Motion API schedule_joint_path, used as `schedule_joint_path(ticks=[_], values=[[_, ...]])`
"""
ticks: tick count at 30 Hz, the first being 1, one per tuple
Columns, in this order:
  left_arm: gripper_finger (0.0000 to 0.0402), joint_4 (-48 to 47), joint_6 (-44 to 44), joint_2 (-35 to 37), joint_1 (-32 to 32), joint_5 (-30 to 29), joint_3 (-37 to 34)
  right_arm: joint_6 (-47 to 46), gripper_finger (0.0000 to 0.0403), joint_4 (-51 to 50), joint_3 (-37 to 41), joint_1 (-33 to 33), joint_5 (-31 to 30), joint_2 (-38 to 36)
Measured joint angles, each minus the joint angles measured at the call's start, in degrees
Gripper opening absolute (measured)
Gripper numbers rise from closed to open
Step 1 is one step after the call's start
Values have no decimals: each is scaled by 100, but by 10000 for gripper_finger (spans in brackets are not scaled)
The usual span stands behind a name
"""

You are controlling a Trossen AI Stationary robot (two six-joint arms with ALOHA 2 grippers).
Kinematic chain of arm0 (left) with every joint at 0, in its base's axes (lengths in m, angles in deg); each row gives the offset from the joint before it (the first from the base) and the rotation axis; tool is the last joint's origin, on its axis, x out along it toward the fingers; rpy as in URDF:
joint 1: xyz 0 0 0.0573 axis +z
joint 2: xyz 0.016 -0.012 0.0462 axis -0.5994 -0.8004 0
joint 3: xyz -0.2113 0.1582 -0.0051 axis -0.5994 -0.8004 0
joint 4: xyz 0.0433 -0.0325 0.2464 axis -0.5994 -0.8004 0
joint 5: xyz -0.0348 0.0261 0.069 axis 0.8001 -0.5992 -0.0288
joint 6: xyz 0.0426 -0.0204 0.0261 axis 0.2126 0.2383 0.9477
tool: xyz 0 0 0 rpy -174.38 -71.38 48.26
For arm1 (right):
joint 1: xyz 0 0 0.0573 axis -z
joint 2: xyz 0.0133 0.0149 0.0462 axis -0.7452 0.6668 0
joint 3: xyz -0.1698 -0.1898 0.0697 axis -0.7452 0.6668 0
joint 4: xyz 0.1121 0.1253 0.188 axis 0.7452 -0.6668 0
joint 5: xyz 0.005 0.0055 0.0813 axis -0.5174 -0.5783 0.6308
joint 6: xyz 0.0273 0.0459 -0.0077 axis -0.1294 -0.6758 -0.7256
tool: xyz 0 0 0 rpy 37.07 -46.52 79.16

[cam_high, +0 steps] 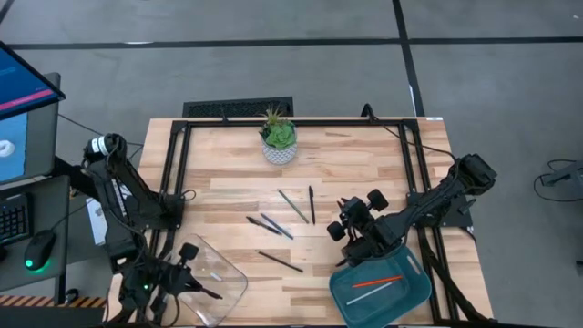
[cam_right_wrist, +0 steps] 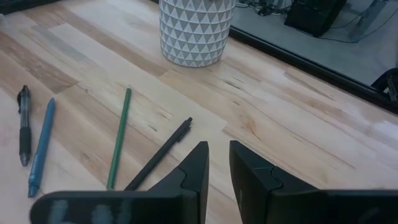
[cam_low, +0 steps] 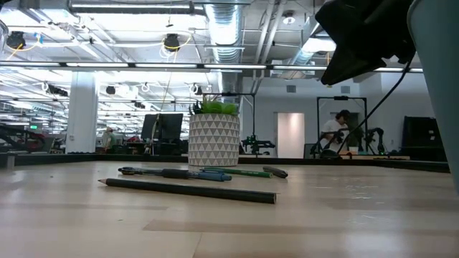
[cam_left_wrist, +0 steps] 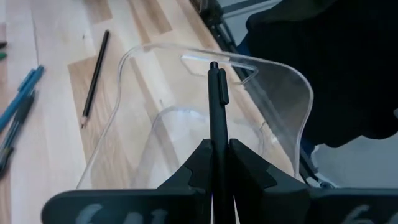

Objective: Sort pens & pencils
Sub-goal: Put the middle black pen into the transparent bin

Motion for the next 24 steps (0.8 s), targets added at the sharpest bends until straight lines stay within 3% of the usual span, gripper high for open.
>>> schedule_joint_path(ticks=[24], values=[[21,-840,-903,9,0,-200,-44,11,87,2,0,0,-2,0]])
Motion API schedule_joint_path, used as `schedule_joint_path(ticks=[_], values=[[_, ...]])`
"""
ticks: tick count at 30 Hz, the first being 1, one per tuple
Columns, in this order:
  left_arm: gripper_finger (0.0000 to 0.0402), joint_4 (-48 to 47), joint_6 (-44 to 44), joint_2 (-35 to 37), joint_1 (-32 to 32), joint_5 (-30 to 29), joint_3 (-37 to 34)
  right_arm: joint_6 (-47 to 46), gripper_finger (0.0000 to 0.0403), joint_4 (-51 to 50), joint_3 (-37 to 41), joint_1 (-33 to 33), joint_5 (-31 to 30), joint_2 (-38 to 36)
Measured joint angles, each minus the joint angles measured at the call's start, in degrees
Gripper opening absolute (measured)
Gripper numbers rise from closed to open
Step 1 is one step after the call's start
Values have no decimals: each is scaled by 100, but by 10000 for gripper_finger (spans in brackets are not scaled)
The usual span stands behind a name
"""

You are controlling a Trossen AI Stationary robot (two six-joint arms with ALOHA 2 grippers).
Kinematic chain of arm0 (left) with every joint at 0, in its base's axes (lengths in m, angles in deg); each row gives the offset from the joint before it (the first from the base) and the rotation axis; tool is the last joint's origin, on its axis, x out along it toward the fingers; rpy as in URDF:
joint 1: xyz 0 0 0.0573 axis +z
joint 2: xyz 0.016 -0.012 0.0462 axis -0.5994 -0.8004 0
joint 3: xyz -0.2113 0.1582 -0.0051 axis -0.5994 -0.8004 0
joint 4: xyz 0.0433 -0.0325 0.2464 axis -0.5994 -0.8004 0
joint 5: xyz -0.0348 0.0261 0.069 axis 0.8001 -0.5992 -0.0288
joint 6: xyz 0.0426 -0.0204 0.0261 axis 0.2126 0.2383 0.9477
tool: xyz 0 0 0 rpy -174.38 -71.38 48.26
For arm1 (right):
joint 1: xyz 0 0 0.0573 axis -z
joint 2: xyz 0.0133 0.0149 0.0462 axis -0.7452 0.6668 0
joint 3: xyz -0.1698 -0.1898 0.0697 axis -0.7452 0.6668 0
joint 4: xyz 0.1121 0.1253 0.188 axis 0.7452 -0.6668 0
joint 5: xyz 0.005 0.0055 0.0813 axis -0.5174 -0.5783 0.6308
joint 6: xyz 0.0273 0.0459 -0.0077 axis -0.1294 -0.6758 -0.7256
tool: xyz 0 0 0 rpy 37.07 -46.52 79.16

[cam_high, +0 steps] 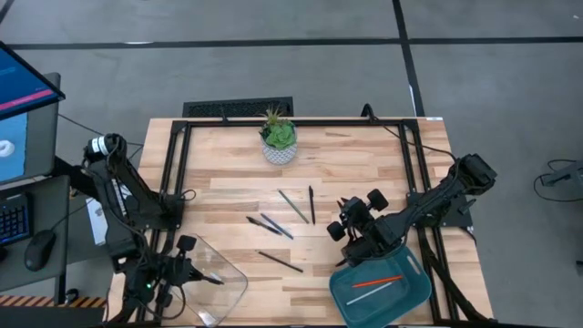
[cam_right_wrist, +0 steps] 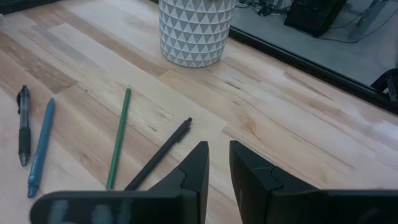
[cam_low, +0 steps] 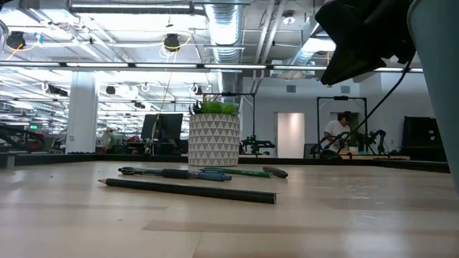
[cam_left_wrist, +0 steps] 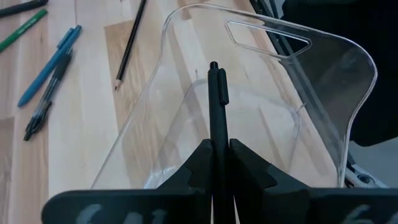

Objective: Sort pens & pencils
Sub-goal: Put the middle black pen into the transparent bin

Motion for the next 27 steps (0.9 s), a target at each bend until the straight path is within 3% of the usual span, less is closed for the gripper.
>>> schedule_joint_path(ticks=[12,19,27], values=[[21,2343,128,862,-28,165,-1623,-2,87,0,0,0,0,0],[44,2452,149,1184,-28,-254,-1696,-13,87,12,0,0,0,0],[57,2514,258,1191,-28,-293,-1696,-13,87,125,2,0,9,0]])
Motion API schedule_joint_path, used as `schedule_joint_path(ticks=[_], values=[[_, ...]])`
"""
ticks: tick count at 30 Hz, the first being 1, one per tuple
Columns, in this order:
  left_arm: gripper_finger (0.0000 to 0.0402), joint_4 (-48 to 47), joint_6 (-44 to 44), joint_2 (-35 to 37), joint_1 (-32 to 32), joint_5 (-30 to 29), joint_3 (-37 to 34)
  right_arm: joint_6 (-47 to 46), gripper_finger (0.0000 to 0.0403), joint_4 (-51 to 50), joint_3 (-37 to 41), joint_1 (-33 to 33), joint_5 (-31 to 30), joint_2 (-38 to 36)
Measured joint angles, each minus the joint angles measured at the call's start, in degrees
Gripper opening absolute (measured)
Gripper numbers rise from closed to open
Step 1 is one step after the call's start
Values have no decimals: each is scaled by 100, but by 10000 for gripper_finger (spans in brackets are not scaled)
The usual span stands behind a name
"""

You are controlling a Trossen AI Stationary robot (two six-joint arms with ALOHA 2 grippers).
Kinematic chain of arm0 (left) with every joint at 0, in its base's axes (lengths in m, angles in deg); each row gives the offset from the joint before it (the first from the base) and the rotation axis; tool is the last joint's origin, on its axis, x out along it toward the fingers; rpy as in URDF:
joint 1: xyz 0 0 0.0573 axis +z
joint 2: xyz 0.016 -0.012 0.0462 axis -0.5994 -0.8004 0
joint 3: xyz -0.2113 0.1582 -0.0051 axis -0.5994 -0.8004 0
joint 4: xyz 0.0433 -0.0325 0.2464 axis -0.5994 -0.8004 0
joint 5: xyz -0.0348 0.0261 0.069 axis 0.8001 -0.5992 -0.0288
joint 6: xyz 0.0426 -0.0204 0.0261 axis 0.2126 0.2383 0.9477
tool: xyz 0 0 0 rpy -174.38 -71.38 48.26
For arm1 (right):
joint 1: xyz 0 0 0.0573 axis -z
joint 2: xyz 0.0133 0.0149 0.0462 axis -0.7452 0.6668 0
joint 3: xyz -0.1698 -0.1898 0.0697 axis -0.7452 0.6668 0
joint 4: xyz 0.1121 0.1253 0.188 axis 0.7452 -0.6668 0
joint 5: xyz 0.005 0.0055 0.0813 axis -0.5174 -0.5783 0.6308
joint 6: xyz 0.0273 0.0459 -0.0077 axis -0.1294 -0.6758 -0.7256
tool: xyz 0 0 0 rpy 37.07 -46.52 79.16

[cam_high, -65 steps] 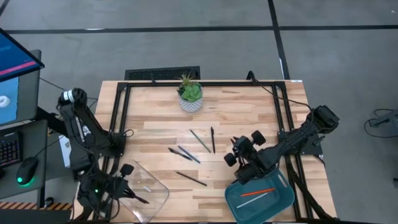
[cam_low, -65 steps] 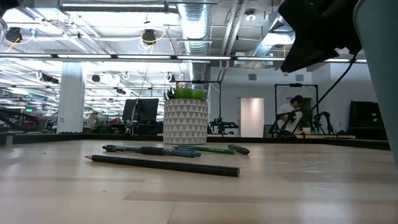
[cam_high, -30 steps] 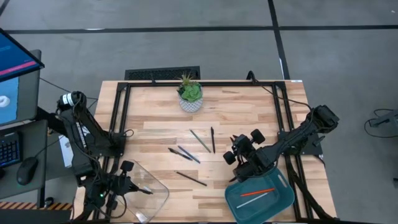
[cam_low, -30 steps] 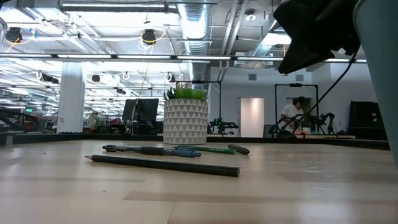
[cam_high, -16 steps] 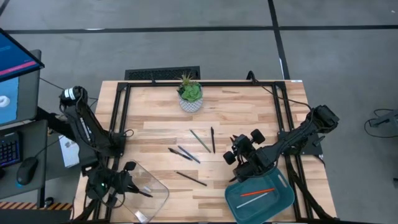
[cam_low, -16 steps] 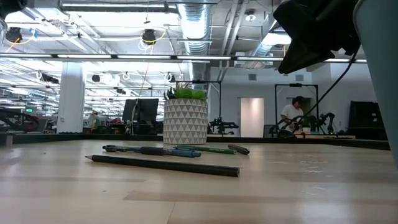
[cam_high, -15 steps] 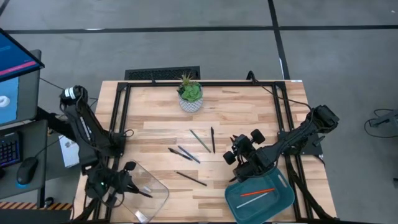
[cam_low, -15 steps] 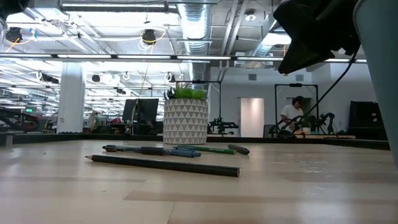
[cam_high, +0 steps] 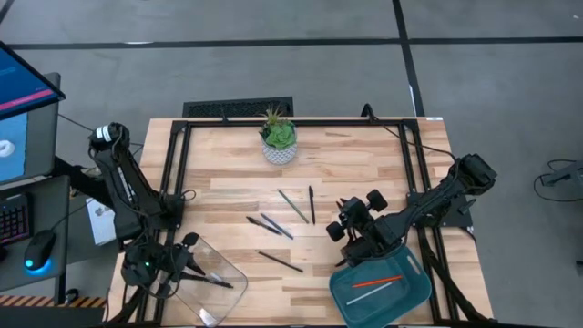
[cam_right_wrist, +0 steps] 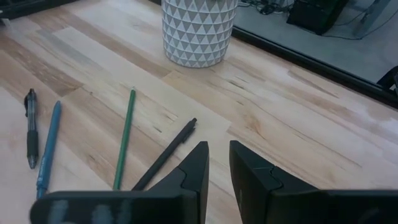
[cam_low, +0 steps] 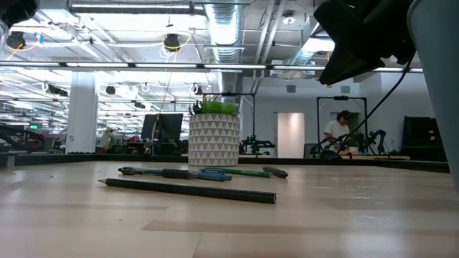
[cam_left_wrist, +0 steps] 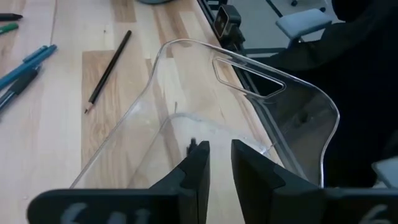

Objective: Sort pens & pencils
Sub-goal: Put the middle black pen into the transparent bin, then put the left black pen into the transparent bin

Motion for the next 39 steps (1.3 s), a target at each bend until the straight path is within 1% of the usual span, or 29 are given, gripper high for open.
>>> schedule_joint_path(ticks=[5,7,10,12,15,19,20,22,27,29,30,32,34,39], values=[[58,27,63,0,1,-41,0,0,87,1,0,-1,2,0],[58,27,379,20,32,-305,0,0,87,2,-1,-1,2,0],[58,88,905,129,210,-912,0,0,87,4,0,41,-7,0],[57,109,1176,282,398,-1040,0,0,87,8,0,85,-10,0],[55,111,1572,557,793,-1038,0,1,87,15,0,163,-13,0],[55,123,2144,966,1602,-1006,2,1,87,17,0,301,-13,0],[55,121,2273,1053,1886,-892,2,3,87,21,0,336,-13,0],[55,118,2552,1211,2462,-375,2,3,87,30,0,390,-13,0],[55,125,3118,1206,3906,1538,7,5,87,32,0,437,-11,0],[55,129,3214,1065,4368,2164,7,7,87,30,-1,412,-9,0],[55,112,3271,983,4572,2386,7,7,87,30,0,397,-10,0],[55,179,3423,800,4880,2644,7,7,87,29,0,347,-6,0],[55,239,3563,570,5118,2773,7,7,87,28,0,293,-4,0],[63,513,3452,-96,5577,3041,7,9,87,18,0,160,3,0]])
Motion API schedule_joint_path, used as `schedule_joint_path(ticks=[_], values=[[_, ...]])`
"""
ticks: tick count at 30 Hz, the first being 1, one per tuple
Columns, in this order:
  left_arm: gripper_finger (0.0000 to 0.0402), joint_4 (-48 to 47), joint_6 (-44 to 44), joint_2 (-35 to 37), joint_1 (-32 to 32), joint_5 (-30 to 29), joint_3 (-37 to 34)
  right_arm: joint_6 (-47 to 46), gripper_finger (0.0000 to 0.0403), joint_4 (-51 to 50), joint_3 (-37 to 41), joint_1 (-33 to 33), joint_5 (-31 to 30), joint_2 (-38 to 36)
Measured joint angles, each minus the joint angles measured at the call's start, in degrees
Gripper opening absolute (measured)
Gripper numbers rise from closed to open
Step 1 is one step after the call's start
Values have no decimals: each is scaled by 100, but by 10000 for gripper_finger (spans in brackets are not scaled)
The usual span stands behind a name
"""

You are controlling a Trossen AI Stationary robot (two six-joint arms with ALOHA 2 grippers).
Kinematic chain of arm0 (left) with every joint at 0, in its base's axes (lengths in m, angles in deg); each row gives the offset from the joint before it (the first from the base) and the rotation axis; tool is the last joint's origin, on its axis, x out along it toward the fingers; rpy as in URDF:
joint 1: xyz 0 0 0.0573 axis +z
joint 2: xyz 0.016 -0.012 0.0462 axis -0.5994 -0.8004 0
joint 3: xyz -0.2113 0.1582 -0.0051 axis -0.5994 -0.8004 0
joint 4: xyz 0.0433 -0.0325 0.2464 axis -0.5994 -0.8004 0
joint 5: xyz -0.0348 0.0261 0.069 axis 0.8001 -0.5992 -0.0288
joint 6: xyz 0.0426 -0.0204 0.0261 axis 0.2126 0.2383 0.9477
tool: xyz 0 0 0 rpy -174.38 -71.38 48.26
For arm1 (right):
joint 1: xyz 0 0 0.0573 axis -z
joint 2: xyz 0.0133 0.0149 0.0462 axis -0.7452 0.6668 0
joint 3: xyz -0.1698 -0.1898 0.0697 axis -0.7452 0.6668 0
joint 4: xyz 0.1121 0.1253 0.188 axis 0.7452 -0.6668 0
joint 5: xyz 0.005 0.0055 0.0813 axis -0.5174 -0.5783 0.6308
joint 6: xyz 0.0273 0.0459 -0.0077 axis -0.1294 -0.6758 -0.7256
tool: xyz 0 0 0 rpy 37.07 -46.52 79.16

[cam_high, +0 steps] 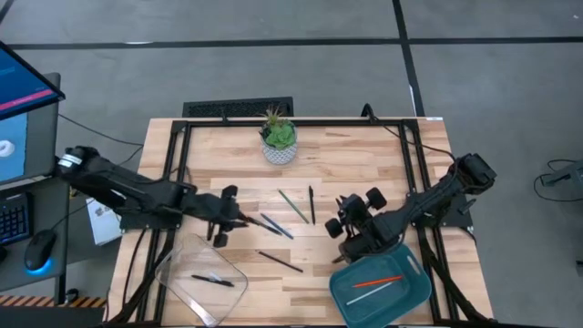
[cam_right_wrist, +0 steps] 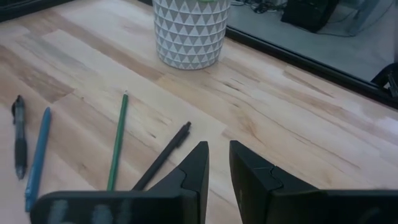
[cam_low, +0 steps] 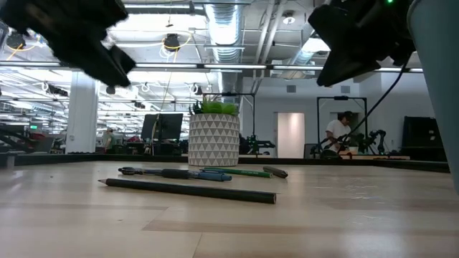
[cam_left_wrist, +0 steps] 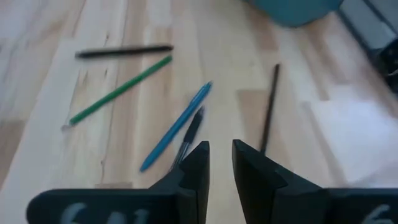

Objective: Sort pens & pencils
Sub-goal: Put the left black pen into the transparent bin

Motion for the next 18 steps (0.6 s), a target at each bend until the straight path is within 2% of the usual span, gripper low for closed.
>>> schedule_joint_path(ticks=[3,10,18], values=[[72,95,200,-464,239,213,0,0,87,-8,0,-38,-1,0],[92,609,658,-1457,630,1179,0,0,87,-19,0,-40,-1,0],[120,751,732,-1757,1016,1419,0,0,87,-39,0,-40,0,0]])
